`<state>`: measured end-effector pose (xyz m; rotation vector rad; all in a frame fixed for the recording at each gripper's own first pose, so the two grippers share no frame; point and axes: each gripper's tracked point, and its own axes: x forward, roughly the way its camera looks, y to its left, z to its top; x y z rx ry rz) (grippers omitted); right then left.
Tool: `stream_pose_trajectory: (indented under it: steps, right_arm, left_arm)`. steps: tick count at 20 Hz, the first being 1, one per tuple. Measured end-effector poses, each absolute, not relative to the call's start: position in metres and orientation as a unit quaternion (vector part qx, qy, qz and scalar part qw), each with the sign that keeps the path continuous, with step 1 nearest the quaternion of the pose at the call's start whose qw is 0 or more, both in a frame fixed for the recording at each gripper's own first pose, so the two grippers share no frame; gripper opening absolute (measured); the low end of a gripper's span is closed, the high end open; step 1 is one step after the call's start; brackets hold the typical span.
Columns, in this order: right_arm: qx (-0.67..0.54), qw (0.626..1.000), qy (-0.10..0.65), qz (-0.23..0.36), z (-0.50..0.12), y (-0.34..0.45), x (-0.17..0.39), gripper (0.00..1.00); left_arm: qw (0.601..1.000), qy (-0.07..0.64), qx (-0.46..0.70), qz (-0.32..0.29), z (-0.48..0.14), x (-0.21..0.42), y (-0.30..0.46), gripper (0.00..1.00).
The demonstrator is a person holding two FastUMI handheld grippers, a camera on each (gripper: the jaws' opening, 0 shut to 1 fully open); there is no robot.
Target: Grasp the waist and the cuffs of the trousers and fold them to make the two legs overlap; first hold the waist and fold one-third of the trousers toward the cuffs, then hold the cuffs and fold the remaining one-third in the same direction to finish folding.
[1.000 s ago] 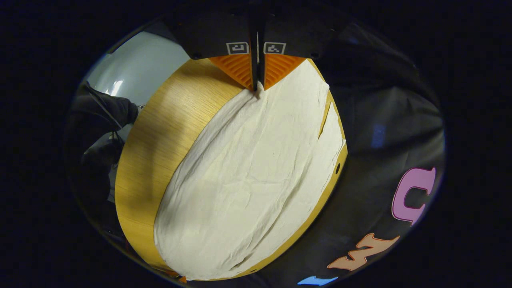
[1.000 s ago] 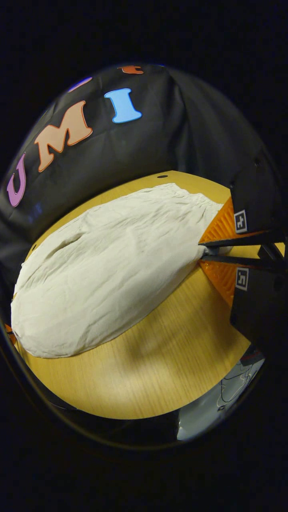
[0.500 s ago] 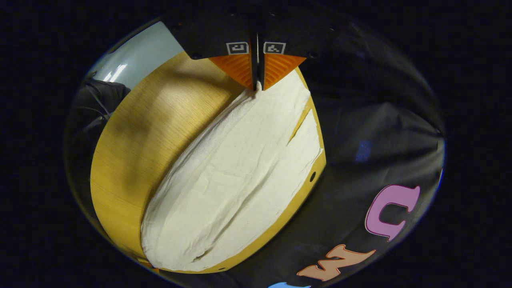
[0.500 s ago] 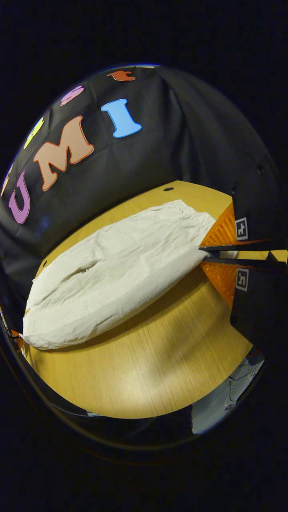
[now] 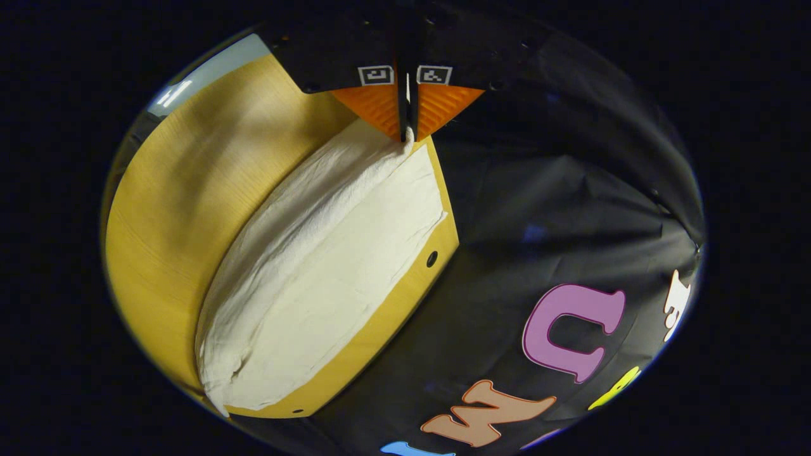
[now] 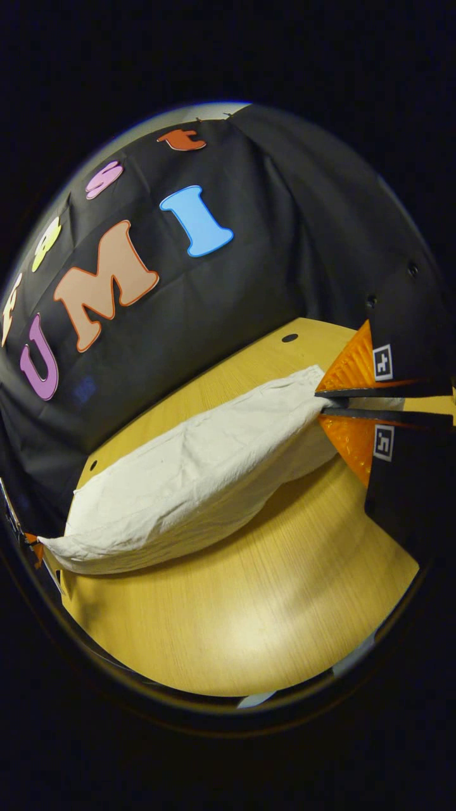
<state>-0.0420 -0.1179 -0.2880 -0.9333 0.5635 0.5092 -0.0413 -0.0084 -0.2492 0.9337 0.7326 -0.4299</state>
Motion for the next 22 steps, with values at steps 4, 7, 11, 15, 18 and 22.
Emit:
stream_pose_trajectory:
  steps: [4,7,11,15,18,22]
  right_arm:
    - [-0.433,0.836,0.261,0.212,-0.273,-0.111,-0.011,0.11]
    - [-0.434,0.843,0.261,0.182,-0.265,-0.105,0.015,0.11]
    - [-0.435,0.850,0.258,0.150,-0.258,-0.092,0.052,0.11]
    - [-0.427,0.854,0.265,0.131,-0.264,-0.079,0.084,0.11]
    - [-0.420,0.853,0.285,0.121,-0.284,-0.072,0.102,0.11]
    - [-0.424,0.843,0.309,0.116,-0.320,-0.066,0.126,0.09]
  left_arm:
    - [0.810,0.320,0.446,-0.207,-0.240,0.002,-0.016,0.00]
    - [0.811,0.303,0.449,-0.221,-0.237,0.039,-0.020,0.00]
    - [0.825,0.282,0.435,-0.226,-0.234,0.093,-0.028,0.00]
    - [0.839,0.272,0.413,-0.228,-0.243,0.136,-0.037,0.00]
    - [0.846,0.262,0.405,-0.227,-0.257,0.165,-0.047,0.00]
    - [0.849,0.262,0.395,-0.233,-0.294,0.195,-0.060,0.00]
